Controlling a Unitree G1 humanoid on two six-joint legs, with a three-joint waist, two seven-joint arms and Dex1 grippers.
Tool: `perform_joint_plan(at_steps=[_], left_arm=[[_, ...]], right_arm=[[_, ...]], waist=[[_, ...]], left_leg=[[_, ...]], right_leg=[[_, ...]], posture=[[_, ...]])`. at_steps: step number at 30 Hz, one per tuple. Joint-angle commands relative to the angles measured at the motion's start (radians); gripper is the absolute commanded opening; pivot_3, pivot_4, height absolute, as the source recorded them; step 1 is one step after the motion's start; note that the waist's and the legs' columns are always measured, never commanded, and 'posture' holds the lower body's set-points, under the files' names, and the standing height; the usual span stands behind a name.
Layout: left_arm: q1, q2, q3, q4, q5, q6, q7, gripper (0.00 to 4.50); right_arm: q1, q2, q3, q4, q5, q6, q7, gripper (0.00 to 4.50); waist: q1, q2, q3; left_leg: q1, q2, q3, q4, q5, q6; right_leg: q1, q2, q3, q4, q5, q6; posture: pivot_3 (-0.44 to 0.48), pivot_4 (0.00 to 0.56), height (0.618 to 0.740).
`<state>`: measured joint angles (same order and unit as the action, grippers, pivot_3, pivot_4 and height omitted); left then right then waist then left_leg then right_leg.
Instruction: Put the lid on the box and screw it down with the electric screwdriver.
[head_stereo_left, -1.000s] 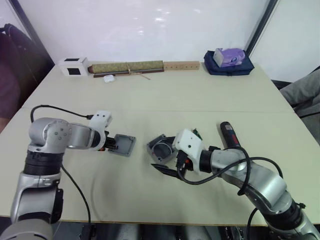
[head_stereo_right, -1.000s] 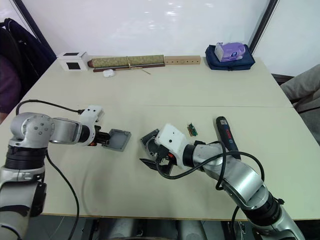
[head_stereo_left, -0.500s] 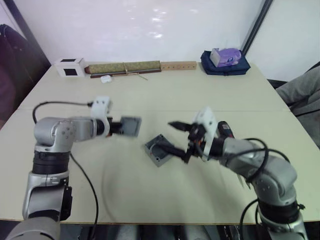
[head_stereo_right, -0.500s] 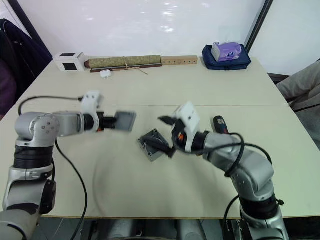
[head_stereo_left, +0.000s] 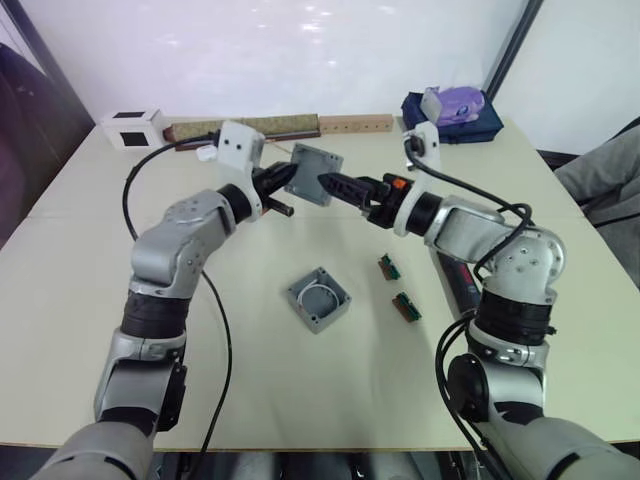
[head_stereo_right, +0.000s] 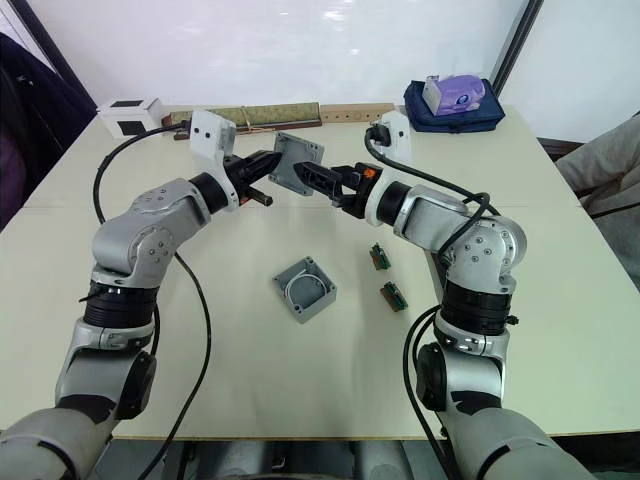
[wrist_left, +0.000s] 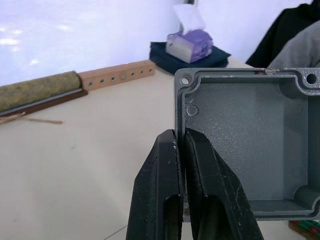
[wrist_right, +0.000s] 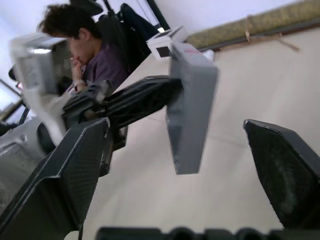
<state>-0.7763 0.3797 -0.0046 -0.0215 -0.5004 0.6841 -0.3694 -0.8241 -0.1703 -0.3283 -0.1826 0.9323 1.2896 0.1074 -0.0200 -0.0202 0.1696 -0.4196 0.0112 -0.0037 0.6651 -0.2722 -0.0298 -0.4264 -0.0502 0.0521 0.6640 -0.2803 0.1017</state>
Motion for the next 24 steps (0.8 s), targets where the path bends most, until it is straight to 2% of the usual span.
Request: perform_joint_plan(at_steps=[1,10,13,18,22,24], left_arm=[[-0.005,-0.013,0.02,-0.055,-0.003,-0.017,-0.023,0.07],[-0.011,-0.032,0.055,-0.027,-0.012,-0.006,-0.044,0.07],[-0.014,-0.035,0.058,-0.025,-0.023,0.002,-0.066,0.0],[-0.018,-0.041,0.062,-0.035,-0.028,0.015,-0.073,0.0],[-0.014,-0.045,0.062,-0.045,-0.031,0.028,-0.075,0.0],[-0.012,-0.047,0.062,-0.05,-0.032,0.032,-0.074,0.0]], right_arm=[[-0.018,0.009,-0.017,-0.027,0.034,0.0,-0.026,4.5],[0.004,0.005,-0.023,-0.052,0.063,-0.007,-0.064,4.5],[0.013,0.013,-0.02,-0.065,0.07,-0.02,-0.076,3.8],[0.018,0.02,-0.013,-0.064,0.07,-0.037,-0.091,1.96],[0.021,0.022,-0.008,-0.057,0.071,-0.05,-0.099,0.31],[0.024,0.021,-0.006,-0.057,0.074,-0.055,-0.101,0.12]], waist=[[0.0,0.0,0.0],[0.0,0.0,0.0],[0.0,0.0,0.0],[0.0,0.0,0.0],[-0.001,0.0,0.0],[0.0,0.0,0.0]], left_leg=[[0.0,0.0,0.0,0.0,0.0,0.0],[0.0,0.0,0.0,0.0,0.0,0.0],[0.0,0.0,0.0,0.0,0.0,0.0],[0.0,0.0,-0.001,0.0,0.0,0.0],[0.0,0.0,-0.001,0.0,0.0,0.0],[0.0,0.0,-0.001,0.0,0.0,0.0]], right_leg=[[0.0,0.0,0.0,0.0,0.0,0.0],[0.0,0.001,0.0,0.0,0.0,0.0],[0.0,0.001,0.0,0.0,0.0,0.0],[0.0,0.002,0.0,0.0,0.0,0.0],[0.0,0.002,0.0,0.0,0.0,0.0],[0.0,0.002,0.0,0.0,0.0,0.0]], posture=[[0.0,0.15,0.74],[0.0,0.15,0.74],[0.0,0.15,0.74],[0.0,0.15,0.74],[0.0,0.15,0.74],[0.0,0.15,0.74]])
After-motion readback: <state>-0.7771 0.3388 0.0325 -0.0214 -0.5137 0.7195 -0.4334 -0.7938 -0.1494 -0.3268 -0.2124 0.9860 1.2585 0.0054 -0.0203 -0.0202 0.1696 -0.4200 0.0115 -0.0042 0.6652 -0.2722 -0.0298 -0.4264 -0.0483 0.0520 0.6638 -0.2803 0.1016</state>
